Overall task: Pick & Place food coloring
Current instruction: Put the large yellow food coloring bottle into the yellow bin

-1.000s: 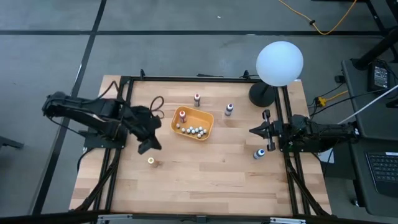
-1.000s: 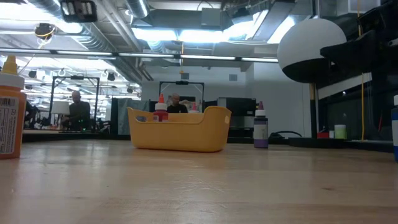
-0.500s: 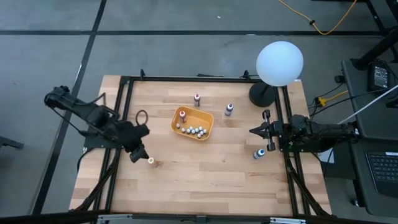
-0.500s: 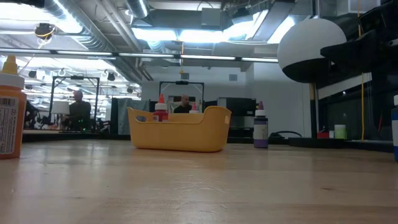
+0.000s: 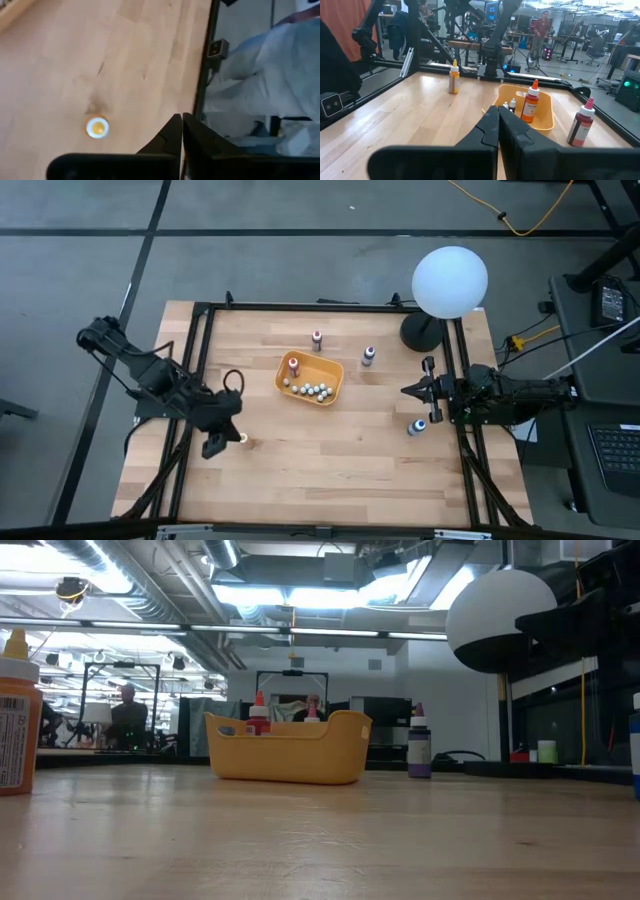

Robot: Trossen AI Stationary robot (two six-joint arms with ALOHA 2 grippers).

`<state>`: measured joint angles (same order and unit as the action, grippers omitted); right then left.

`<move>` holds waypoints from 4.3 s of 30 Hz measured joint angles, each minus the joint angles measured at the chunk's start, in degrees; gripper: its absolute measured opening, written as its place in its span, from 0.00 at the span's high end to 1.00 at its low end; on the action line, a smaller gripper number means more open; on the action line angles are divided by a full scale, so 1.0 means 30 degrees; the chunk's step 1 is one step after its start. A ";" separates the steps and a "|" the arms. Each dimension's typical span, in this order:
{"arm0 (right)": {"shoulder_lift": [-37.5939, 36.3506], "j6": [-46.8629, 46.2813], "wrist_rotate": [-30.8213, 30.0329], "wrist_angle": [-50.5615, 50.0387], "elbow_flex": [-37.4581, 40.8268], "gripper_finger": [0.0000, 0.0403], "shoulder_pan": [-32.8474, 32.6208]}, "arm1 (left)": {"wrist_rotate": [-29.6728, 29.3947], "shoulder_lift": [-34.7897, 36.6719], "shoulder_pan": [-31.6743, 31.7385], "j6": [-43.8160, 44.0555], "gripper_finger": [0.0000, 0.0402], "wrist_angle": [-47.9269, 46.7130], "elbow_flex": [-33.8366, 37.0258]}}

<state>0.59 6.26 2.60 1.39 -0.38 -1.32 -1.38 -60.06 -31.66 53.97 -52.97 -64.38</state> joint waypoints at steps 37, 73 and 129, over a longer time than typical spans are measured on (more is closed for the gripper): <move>-0.0004 0.0028 -0.0003 0.0002 0.0000 0.98 0.0007 | -0.0093 -0.6024 0.1051 -0.2591 0.36 -0.4284 0.0119; 0.0003 0.0007 -0.0003 0.0000 0.0000 0.98 0.0007 | -0.1093 -0.9452 -0.0559 -0.1335 0.50 -0.3507 0.1137; -0.0004 0.0014 -0.0006 0.0000 0.0000 0.98 0.0003 | -0.3798 -0.8516 0.4456 -0.4717 0.72 -0.4893 -0.6718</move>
<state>0.58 6.31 2.58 1.39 -0.38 -1.31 -12.77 -85.61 -18.30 39.82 -67.65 -84.53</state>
